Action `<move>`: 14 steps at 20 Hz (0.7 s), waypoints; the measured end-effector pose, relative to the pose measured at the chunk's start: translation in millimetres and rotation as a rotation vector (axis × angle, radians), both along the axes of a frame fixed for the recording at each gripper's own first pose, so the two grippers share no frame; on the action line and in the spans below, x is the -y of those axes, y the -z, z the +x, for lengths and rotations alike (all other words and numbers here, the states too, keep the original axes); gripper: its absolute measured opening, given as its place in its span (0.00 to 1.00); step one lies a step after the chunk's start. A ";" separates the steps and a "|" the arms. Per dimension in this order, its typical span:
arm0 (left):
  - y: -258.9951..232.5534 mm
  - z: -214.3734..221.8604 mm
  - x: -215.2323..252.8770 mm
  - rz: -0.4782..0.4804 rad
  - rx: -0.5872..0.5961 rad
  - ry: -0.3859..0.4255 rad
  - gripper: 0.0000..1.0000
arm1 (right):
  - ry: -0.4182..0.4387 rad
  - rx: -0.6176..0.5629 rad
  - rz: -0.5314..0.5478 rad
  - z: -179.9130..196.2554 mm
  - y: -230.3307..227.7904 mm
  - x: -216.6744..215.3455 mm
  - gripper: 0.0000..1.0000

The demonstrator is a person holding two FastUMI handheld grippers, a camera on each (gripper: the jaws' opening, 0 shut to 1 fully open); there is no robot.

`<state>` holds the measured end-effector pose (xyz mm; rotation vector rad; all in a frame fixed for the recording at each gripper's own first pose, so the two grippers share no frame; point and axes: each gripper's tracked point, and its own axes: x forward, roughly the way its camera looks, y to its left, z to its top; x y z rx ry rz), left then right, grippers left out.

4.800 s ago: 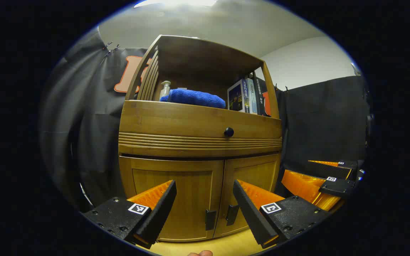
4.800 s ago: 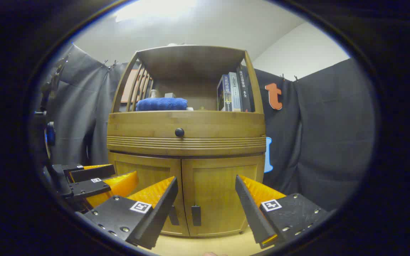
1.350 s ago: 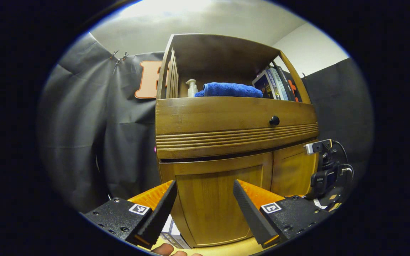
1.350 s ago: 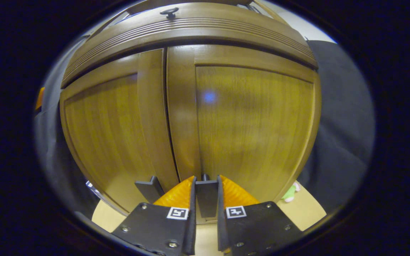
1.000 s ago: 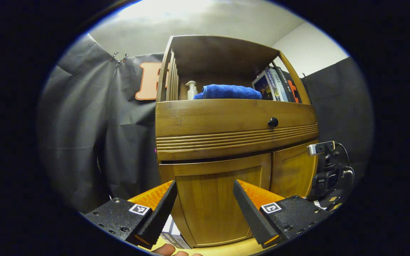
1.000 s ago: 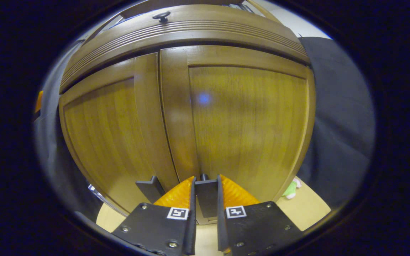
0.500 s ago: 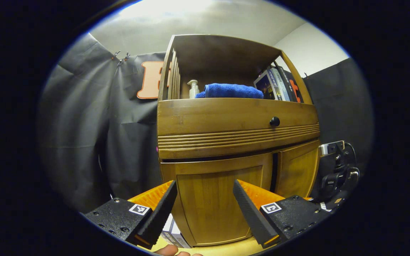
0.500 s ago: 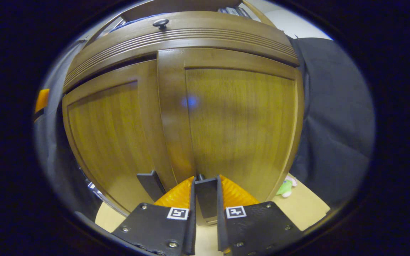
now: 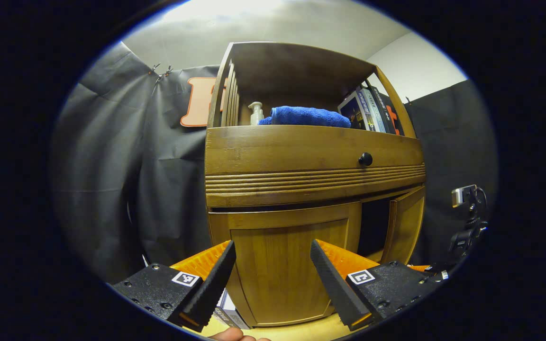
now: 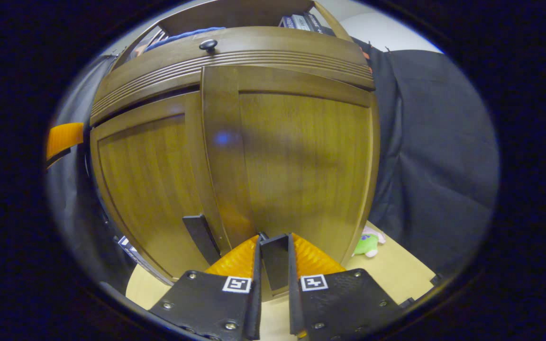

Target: Open the right door of the double-door shoe cabinet with the right hand, and open the left door with the left hand.

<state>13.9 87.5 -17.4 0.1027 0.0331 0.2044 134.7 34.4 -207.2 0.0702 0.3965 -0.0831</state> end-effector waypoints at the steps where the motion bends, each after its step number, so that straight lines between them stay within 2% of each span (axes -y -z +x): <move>1: -0.1 0.6 2.0 -0.001 0.000 0.005 0.98 | 0.003 0.000 0.001 -0.9 -0.2 0.1 0.24; 8: 2.3 5.7 24.5 -0.071 0.007 0.057 0.98 | 0.041 0.006 0.019 -1.9 0.1 3.4 0.24; 14: 4.4 10.6 51.1 -0.089 0.005 0.125 0.98 | 0.080 0.008 -0.020 -1.4 1.7 6.3 0.23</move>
